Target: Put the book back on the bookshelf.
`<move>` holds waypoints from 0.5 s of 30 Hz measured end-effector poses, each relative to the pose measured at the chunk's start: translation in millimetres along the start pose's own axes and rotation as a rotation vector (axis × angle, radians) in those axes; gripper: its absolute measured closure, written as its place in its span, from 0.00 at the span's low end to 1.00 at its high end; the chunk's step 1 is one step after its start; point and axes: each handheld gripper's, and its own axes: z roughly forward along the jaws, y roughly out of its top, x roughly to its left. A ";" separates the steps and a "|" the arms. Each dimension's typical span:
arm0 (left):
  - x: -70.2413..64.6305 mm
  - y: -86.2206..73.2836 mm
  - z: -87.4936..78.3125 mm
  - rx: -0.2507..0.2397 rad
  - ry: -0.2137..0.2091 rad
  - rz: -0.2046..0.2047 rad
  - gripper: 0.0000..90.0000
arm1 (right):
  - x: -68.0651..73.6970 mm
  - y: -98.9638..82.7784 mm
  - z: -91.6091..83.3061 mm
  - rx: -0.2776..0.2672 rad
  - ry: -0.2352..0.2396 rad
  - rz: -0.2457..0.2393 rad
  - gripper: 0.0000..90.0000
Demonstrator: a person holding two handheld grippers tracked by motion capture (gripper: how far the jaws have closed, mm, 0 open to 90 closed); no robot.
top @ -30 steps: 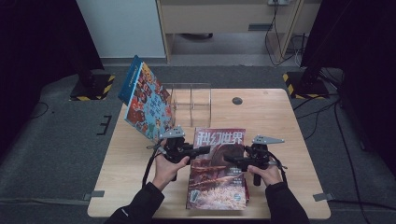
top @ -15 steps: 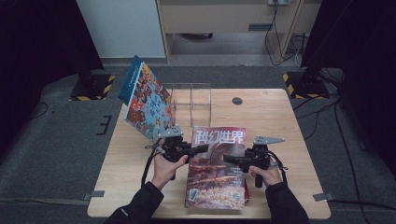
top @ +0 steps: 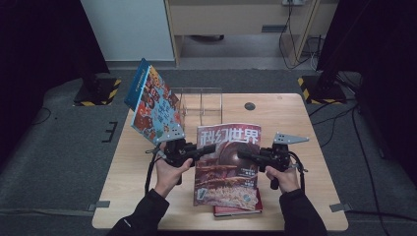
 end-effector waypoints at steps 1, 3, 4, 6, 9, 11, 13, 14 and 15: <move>-0.4 1.6 -0.8 -0.007 0.000 0.006 0.92 | 1.5 3.8 -0.1 -0.002 -0.002 -0.012 0.89; -1.3 4.2 -2.3 -0.005 0.009 0.028 0.92 | 3.6 10.5 0.0 0.002 -0.012 -0.040 0.89; -2.1 5.0 -2.6 -0.010 0.007 0.032 0.92 | 4.5 13.5 -0.1 0.008 -0.017 -0.055 0.89; -3.6 6.1 -3.9 -0.010 0.006 0.048 0.92 | 6.1 18.6 -1.1 0.011 -0.021 -0.078 0.90; -7.1 8.1 -5.2 -0.012 0.009 0.075 0.92 | 7.9 22.7 -3.4 0.009 -0.012 -0.102 0.91; -10.2 10.5 -5.3 -0.014 0.013 0.097 0.92 | 8.8 24.5 -4.8 -0.001 -0.008 -0.120 0.92; -13.2 13.1 -4.3 -0.014 0.020 0.123 0.92 | 8.9 27.0 -6.4 -0.017 -0.013 -0.141 0.93; -14.4 13.8 -3.6 -0.014 0.026 0.134 0.92 | 9.3 28.4 -7.0 -0.022 -0.021 -0.155 0.93; -15.1 14.0 -3.0 -0.014 0.028 0.139 0.92 | 9.6 29.7 -7.6 -0.025 -0.027 -0.168 0.93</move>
